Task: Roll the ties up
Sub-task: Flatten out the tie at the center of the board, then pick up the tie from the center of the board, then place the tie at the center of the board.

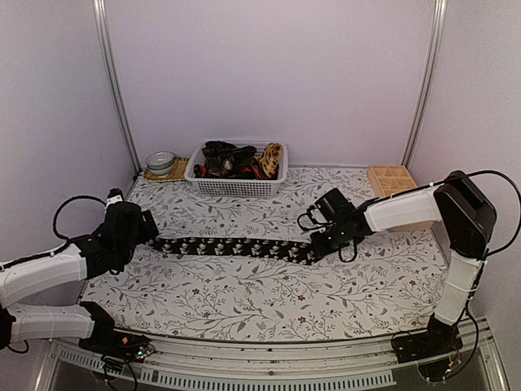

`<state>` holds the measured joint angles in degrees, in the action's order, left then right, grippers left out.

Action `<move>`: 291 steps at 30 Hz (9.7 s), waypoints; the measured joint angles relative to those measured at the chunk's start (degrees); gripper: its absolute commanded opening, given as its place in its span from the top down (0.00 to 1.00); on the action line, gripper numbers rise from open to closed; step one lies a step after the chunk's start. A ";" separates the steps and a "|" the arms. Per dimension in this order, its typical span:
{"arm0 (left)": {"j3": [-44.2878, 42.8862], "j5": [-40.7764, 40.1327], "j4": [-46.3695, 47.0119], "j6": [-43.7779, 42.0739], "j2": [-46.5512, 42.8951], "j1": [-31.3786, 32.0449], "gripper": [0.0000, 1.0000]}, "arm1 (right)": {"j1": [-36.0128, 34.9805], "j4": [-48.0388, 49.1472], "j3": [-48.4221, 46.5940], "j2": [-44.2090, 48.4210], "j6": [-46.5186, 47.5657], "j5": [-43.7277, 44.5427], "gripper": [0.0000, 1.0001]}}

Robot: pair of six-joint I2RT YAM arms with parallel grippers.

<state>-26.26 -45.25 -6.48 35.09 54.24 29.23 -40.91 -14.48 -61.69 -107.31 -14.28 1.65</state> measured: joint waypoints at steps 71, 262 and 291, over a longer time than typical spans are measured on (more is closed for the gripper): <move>-0.48 26.80 1.03 1.53 23.02 -15.32 0.26 | 10.03 -8.94 11.39 13.55 -4.33 2.05 0.31; -66.84 64.96 27.21 -24.02 36.74 13.90 1.00 | -7.93 96.17 14.40 -9.11 -87.47 -17.42 0.00; -71.76 66.97 33.11 -27.32 41.13 13.90 1.00 | -6.54 101.59 11.93 -15.23 -104.83 1.55 0.00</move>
<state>-98.02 21.71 26.63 7.77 95.37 43.13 -47.44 87.11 -49.76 -122.54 -119.11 3.20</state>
